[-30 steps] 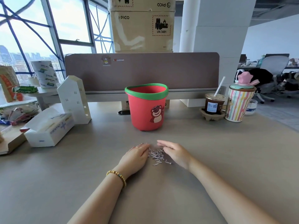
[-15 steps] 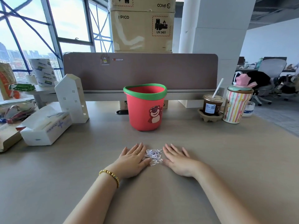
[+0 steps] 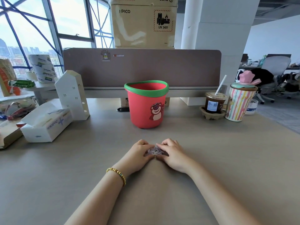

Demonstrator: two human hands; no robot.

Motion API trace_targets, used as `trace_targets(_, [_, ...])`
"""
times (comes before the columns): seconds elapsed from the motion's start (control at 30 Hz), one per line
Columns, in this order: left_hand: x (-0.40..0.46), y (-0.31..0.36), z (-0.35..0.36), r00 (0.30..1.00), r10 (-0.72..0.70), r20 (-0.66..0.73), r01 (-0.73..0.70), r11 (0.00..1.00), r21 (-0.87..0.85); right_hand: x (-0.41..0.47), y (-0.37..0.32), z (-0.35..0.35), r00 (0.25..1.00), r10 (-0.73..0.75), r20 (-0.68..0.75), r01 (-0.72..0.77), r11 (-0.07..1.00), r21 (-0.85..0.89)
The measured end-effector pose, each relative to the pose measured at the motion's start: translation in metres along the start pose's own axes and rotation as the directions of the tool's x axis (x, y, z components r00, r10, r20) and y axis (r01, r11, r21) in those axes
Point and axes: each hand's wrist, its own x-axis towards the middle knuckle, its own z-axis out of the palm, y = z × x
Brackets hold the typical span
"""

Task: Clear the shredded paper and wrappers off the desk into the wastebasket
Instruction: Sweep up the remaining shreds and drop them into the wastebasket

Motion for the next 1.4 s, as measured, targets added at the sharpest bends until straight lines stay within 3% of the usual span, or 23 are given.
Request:
trace_targets(0.13, [-0.001,0.003,0.003,0.998,0.013,-0.062,-0.013,1.0,0.0,-0.001,-0.002,0.003,0.999,-0.027,-0.047,0.032,0.993,0.111])
trace_targets(0.4, [-0.001,0.0,0.008,0.991,0.006,-0.135,0.002,0.998,0.058,-0.002,-0.008,0.005,0.99,0.004,-0.144,0.001,0.999,0.032])
trace_targets(0.63, [-0.005,0.004,0.004,0.988,-0.007,-0.153,0.013,0.999,0.041,-0.005,-0.011,0.005,0.989,0.008,-0.147,-0.01,1.0,-0.014])
trace_targets(0.93, [0.005,0.023,-0.033,0.952,-0.033,-0.305,0.012,0.997,-0.07,0.002,-0.023,-0.038,0.975,0.126,-0.185,-0.054,0.934,0.352])
trace_targets(1.17, [0.026,0.037,-0.085,0.921,0.027,-0.388,-0.047,0.998,-0.042,0.013,-0.039,-0.078,0.951,0.085,-0.297,0.046,0.912,0.408])
trace_targets(1.4, [0.062,0.049,-0.131,0.895,0.036,-0.445,-0.062,0.997,-0.043,0.053,-0.059,-0.123,0.923,0.061,-0.381,0.079,0.937,0.34])
